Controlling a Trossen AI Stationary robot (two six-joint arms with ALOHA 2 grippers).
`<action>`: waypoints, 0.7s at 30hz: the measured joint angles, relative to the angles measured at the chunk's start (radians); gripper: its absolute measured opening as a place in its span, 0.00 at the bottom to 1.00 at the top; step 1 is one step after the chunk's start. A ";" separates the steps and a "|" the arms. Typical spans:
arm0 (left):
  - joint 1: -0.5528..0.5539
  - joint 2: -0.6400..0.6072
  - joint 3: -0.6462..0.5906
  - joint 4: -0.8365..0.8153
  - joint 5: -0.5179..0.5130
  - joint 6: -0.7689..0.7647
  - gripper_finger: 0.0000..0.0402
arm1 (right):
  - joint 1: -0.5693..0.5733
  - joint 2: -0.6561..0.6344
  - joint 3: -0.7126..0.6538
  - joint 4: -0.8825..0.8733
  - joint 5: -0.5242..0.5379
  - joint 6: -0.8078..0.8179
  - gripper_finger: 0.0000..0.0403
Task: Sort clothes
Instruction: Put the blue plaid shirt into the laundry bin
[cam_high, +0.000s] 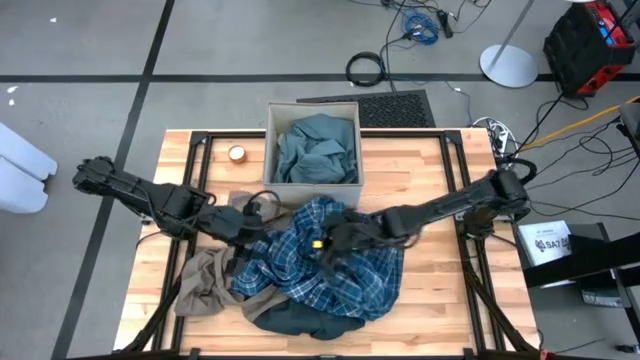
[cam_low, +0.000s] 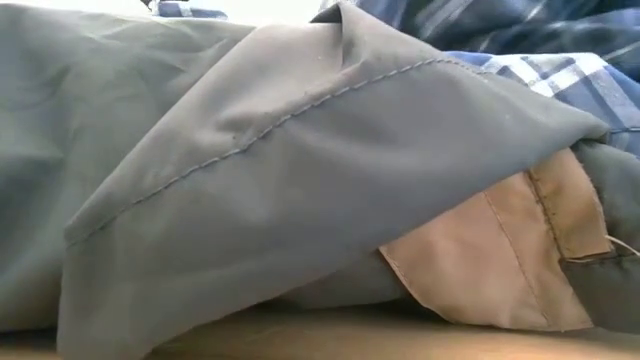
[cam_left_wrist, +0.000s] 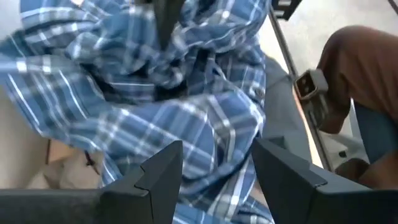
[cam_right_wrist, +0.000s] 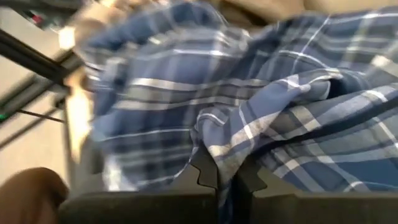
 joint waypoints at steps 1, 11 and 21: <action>-0.005 0.000 -0.015 0.006 0.000 -0.001 0.51 | -0.013 0.023 0.000 0.007 -0.017 -0.009 0.00; -0.010 0.001 -0.163 0.035 -0.003 -0.078 0.51 | -0.063 0.135 0.000 0.206 -0.106 -0.079 0.10; -0.010 0.001 -0.259 0.243 -0.006 -0.019 0.51 | -0.099 0.130 0.000 0.262 -0.205 -0.072 0.44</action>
